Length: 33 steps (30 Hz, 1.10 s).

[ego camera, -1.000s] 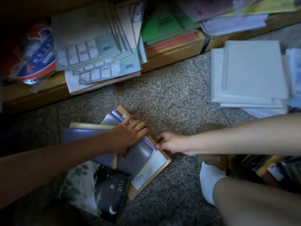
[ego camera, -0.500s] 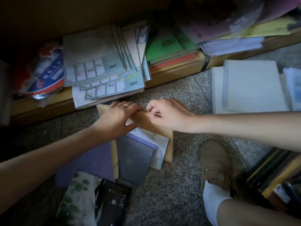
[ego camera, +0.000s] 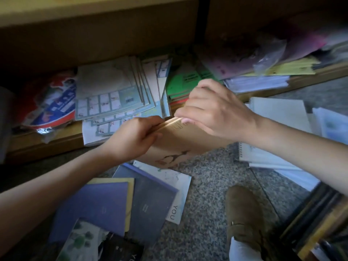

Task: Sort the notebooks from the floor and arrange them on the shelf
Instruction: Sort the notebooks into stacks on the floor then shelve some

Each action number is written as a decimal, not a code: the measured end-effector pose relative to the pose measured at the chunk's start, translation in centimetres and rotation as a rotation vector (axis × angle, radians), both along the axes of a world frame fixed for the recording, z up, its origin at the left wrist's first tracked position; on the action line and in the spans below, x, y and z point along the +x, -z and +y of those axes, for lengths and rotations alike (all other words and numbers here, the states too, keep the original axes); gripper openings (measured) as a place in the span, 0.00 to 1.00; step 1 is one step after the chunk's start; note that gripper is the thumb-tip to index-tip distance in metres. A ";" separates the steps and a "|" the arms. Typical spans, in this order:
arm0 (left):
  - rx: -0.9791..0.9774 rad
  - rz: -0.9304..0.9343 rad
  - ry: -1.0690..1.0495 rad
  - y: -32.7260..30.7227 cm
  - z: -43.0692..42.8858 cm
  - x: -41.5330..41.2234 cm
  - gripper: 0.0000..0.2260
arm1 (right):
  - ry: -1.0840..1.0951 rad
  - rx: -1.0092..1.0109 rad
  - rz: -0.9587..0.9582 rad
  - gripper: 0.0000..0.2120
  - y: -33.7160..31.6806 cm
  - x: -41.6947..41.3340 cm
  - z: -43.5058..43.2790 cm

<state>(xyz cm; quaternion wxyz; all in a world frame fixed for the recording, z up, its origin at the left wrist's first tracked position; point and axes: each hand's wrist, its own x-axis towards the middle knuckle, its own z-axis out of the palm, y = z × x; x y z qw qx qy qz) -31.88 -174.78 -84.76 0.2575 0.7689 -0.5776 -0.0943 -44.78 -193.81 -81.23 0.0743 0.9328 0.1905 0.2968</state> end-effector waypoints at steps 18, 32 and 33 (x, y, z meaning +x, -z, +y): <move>-0.573 1.017 -0.627 -8.6 -0.7 -0.7 0.07 | 0.286 1.842 0.514 0.19 1.9 -3.4 1.0; -0.729 0.963 -0.609 -22.1 3.1 5.8 0.10 | -0.113 1.842 0.104 0.23 -11.8 6.9 5.2; -0.694 0.928 -0.668 -22.4 3.7 6.6 0.09 | -0.100 1.858 0.132 0.21 -12.7 8.1 5.5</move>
